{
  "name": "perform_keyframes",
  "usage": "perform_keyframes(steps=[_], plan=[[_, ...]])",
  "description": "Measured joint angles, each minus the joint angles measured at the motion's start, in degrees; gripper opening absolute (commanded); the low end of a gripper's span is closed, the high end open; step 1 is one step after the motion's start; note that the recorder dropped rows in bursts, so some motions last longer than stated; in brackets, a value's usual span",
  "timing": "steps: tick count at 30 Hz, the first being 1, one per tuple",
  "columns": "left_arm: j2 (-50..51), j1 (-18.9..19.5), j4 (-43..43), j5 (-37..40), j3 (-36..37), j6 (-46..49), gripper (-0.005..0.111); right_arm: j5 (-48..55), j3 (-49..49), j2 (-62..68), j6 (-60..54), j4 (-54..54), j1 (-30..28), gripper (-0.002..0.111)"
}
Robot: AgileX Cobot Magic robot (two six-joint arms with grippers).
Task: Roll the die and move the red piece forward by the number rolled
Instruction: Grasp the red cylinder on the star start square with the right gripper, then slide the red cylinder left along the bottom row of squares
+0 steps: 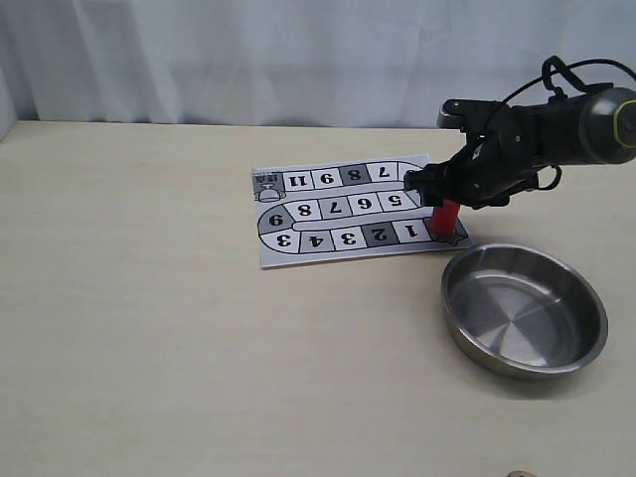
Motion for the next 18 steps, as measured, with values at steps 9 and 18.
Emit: perform_keyframes(steps=[9,18], plan=[[0.0,0.0,0.0,0.0,0.0,0.0,0.000,0.5,0.0,1.1,0.0,0.0,0.0,0.019],[0.0,0.0,0.0,0.0,0.0,0.0,0.000,2.1,0.0,-2.9,-1.3,-0.1,1.4,0.004]])
